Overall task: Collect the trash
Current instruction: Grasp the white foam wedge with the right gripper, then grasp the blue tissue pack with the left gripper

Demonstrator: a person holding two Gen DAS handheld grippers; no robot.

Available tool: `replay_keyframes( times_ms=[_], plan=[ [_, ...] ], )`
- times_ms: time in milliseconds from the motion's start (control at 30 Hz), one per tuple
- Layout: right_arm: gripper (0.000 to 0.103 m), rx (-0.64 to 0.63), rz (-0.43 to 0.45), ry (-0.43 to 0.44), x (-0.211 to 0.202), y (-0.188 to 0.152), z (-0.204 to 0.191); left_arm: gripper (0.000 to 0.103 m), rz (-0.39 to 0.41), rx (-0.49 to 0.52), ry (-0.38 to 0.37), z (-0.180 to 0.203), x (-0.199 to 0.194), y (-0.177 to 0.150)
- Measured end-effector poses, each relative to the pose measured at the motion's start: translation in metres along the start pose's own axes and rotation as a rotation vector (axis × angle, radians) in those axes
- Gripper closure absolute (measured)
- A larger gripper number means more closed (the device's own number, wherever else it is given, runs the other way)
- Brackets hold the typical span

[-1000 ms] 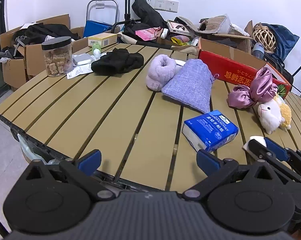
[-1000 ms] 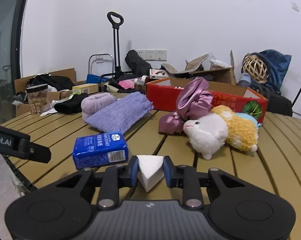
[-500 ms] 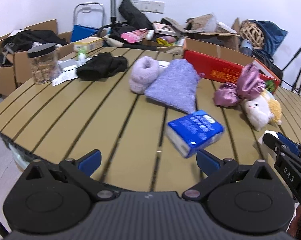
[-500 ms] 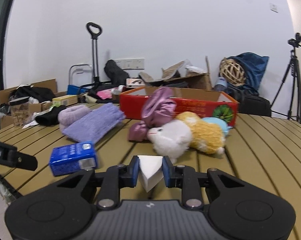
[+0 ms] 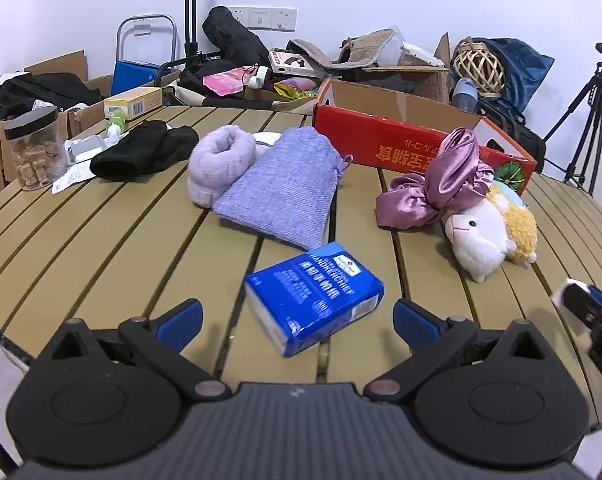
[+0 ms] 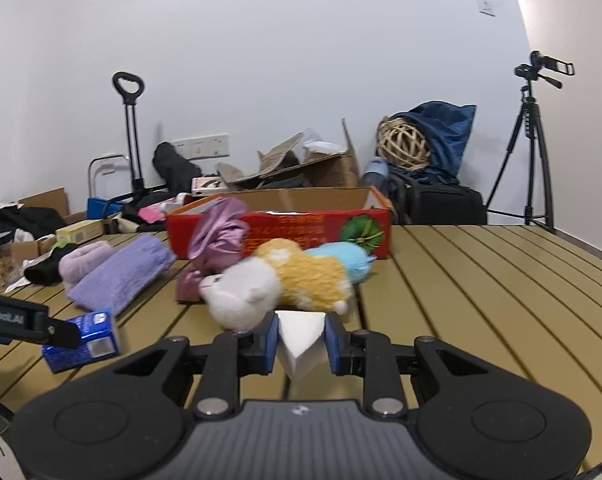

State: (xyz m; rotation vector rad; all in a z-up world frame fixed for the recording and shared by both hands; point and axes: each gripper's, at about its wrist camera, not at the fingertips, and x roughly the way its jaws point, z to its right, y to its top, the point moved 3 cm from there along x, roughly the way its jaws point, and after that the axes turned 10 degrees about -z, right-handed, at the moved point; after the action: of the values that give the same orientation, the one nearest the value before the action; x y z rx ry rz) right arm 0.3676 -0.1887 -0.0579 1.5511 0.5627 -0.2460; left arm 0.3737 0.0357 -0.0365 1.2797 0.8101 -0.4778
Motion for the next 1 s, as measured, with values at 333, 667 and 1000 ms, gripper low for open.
replay_keyframes(
  times_ms=[333, 667, 1000],
  plan=[
    [0.079, 0.03, -0.005, -0.036, 0.001, -0.001, 0.02, 0.0, 0.01, -0.031, 0.078, 0.017, 0.022, 0.012],
    [0.079, 0.033, -0.012, -0.041, 0.004, -0.003, 0.024, 0.0, -0.015, -0.048, 0.12, 0.021, 0.041, 0.011],
    [0.079, 0.043, -0.014, -0.044, 0.007, -0.004, 0.025, 0.003, 0.012, -0.032, 0.111, 0.02, 0.044, 0.007]
  ],
)
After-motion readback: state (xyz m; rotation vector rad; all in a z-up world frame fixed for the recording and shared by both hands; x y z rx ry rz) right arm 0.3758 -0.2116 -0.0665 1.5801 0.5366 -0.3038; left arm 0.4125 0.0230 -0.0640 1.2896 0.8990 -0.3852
